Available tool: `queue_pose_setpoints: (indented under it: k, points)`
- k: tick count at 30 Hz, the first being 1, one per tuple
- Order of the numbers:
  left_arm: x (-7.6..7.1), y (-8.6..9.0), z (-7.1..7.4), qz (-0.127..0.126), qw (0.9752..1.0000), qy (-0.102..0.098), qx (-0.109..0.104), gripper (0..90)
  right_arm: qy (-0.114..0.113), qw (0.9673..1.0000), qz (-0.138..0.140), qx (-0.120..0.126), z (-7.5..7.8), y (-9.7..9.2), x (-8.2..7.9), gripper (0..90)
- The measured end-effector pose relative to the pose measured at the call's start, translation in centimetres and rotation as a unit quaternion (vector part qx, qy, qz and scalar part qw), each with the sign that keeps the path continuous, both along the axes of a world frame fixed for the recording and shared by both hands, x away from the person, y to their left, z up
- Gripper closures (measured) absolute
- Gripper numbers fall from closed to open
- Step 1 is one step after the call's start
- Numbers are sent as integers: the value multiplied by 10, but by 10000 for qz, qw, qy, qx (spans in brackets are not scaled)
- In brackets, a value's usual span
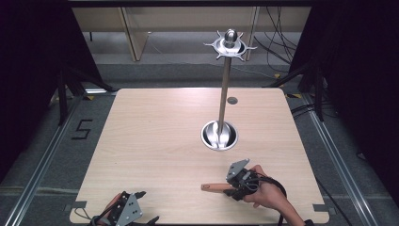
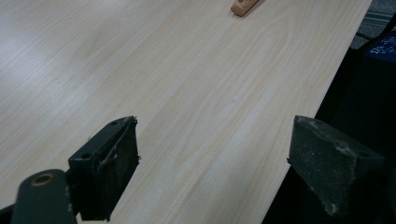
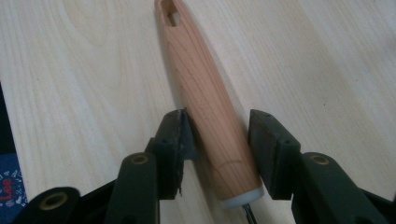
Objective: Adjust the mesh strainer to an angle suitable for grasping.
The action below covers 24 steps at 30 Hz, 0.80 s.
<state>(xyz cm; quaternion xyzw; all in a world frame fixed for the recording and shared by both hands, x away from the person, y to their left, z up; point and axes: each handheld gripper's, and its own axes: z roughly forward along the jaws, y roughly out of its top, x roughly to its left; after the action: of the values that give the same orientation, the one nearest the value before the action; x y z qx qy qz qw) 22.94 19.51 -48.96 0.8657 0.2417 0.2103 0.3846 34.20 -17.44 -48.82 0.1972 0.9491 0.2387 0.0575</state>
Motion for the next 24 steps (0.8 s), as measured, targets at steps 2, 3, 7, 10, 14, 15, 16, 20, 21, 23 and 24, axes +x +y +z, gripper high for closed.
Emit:
queue_pose_setpoints:
  k: [2, 3, 7, 10, 14, 15, 16, 20, 21, 23, 24]
  points:
    - [0, 0, 0, -16, 10000, 1, 20, 153, -31, 10000, 35, -58, 1, 0, 1, 635]
    - [0, 0, 0, -15, 10000, 8, 15, 152, -29, 10000, 66, -49, 1, 1, 1, 663]
    - [0, 1, 1, -73, 9999, -9, 112, 152, 29, 9998, 153, -89, 0, 2, 5, 700]
    - [0, 1, 0, -16, 10000, -2, 45, 152, 33, 9997, 151, -166, 1, 3, 7, 707]
    - [1, 1, 1, -47, 9999, -21, 120, 152, 50, 9996, 155, -233, 2, 6, 7, 711]
    - [1, 1, 1, -48, 9999, -19, 127, 153, 31, 9996, 126, -252, 2, 7, 7, 713]
    - [1, 2, 1, -48, 9999, -18, 115, 152, 44, 9995, 143, -282, 2, 7, 7, 714]
    - [1, 1, 1, -2, 10000, 7, 37, 152, 4, 9998, 47, -212, 4, 7, 7, 715]
    - [1, 1, 1, -1, 10000, 5, 34, 152, 4, 9998, 47, -212, 4, 7, 7, 715]
    - [1, 1, 2, 1, 10000, 4, 33, 153, -51, 9999, -114, -86, 7, 2, 8, 715]
    - [1, 1, 2, 1, 10000, 4, 33, 152, -75, 10000, -46, -17, 6, 1, 10, 715]
